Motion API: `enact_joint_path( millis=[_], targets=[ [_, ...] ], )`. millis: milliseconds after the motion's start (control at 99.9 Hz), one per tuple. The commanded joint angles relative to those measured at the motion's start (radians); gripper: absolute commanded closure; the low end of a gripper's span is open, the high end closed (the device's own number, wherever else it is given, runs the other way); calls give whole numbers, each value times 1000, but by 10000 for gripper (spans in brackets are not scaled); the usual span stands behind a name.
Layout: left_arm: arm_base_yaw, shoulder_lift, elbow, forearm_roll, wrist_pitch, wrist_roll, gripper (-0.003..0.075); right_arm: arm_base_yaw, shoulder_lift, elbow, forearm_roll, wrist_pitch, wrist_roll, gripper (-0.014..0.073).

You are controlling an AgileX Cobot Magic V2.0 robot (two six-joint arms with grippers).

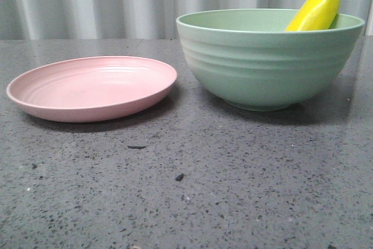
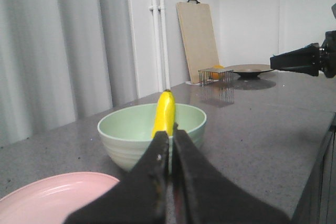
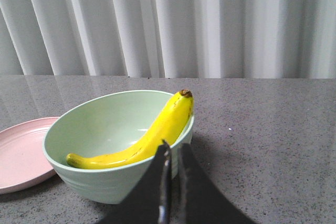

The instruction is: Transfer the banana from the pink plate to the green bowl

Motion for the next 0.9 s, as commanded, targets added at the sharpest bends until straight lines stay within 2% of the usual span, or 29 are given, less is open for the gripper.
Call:
enact_joint_path(
  millis=[0,460,560,680,891],
  targets=[
    [4,11,-2,-13,-83,-10,741,-5,8,-24,-11,-86,-10,661],
    [4,11,90,-11,-85,-10,741,-5,8,-24,-11,-86,-10,661],
    [11,11,116,61,-107,-13,741,-5,8,-24,-11,-86,-10,661],
    [90,11,159,97,-232,-121,741,-5,8,-24,-11,-86,-10,661],
    [328,11,247,95,-434,-135,741,-5,8,-24,-11,-86,-10,661]
  ],
)
